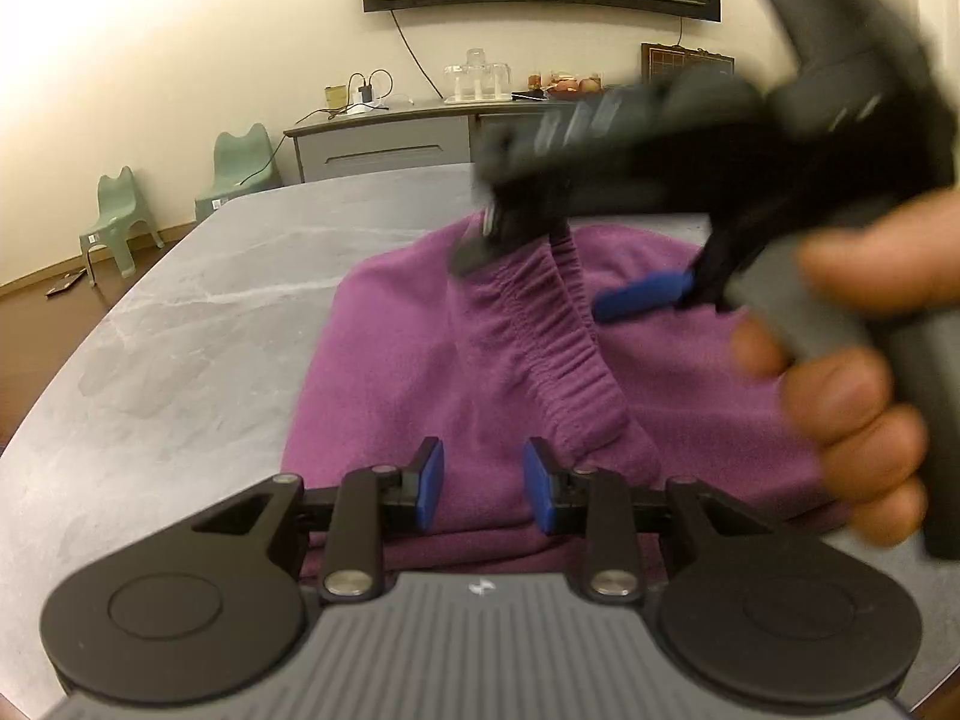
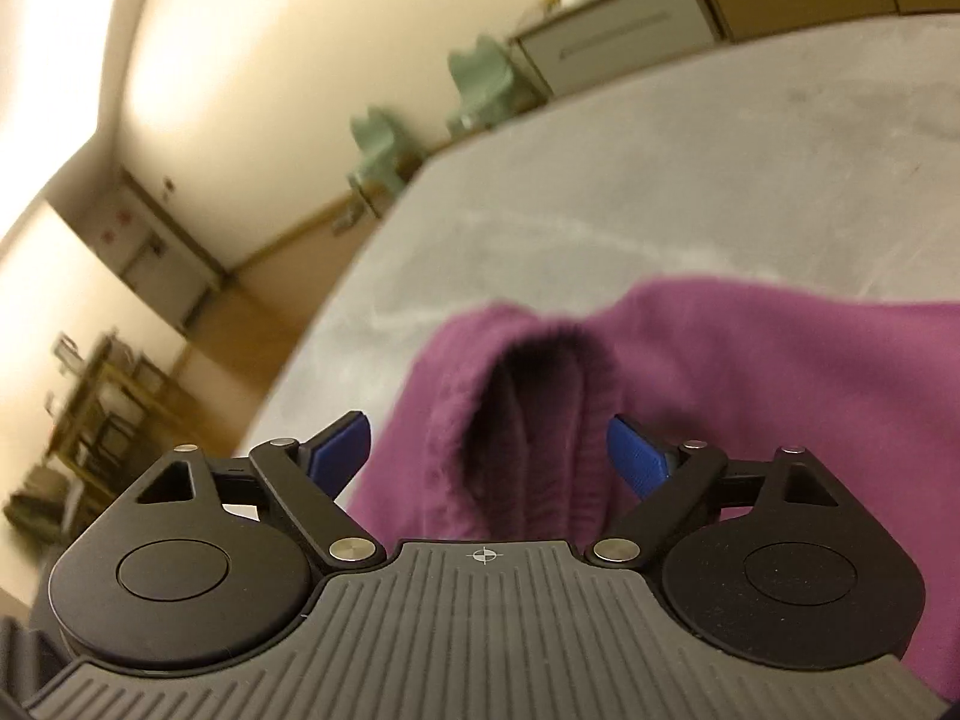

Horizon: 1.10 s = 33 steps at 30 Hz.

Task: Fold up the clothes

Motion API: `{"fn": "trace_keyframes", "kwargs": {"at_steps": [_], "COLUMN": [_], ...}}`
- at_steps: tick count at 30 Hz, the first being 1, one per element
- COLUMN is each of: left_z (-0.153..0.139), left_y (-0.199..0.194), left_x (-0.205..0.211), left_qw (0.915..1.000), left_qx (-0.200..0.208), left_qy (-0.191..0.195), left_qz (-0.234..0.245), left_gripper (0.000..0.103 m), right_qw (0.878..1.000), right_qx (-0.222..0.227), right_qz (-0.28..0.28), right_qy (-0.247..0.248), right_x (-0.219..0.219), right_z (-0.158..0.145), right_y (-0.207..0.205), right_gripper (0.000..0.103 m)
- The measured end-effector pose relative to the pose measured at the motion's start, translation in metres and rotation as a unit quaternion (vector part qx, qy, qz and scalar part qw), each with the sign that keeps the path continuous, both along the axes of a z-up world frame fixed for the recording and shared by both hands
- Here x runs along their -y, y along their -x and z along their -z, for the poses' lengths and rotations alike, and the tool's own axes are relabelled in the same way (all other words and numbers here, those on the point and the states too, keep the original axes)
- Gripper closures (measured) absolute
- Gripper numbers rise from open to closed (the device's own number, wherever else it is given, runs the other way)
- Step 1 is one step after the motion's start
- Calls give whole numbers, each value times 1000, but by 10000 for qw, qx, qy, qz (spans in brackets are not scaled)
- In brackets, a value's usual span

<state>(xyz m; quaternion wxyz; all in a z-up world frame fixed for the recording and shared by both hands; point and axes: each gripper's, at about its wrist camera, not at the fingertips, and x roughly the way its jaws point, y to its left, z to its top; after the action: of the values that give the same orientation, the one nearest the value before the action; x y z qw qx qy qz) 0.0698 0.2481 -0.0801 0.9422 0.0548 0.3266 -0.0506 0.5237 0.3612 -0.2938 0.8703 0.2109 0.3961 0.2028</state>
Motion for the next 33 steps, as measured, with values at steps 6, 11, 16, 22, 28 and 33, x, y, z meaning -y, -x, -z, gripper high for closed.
{"fn": "trace_keyframes", "kwargs": {"at_steps": [6,11,16,22,28,33], "left_z": [0,-4,-7,-10,-6,-55], "left_y": [0,-1,-3,-4,-11,-30], "left_x": [2,4,7,10,14,15], "left_qw": [10000,9999,9998,9995,9996,9986], "left_qx": [61,80,100,123,-142,230], "left_qy": [-34,55,146,255,202,243], "left_qz": [70,101,132,168,116,410], "left_gripper": [73,73,73,71,71,66], "right_qw": [9999,9998,9987,9980,9971,9774], "right_qx": [56,57,155,74,-111,1136], "right_qz": [92,-4,29,561,717,984], "right_qy": [49,-204,-488,-297,235,1485], "right_x": [-14,-22,-6,60,78,79], "right_z": [21,26,8,-20,-10,-82], "right_y": [-9,-23,-10,41,42,85], "right_gripper": [33,85,89,89,68,40]}}
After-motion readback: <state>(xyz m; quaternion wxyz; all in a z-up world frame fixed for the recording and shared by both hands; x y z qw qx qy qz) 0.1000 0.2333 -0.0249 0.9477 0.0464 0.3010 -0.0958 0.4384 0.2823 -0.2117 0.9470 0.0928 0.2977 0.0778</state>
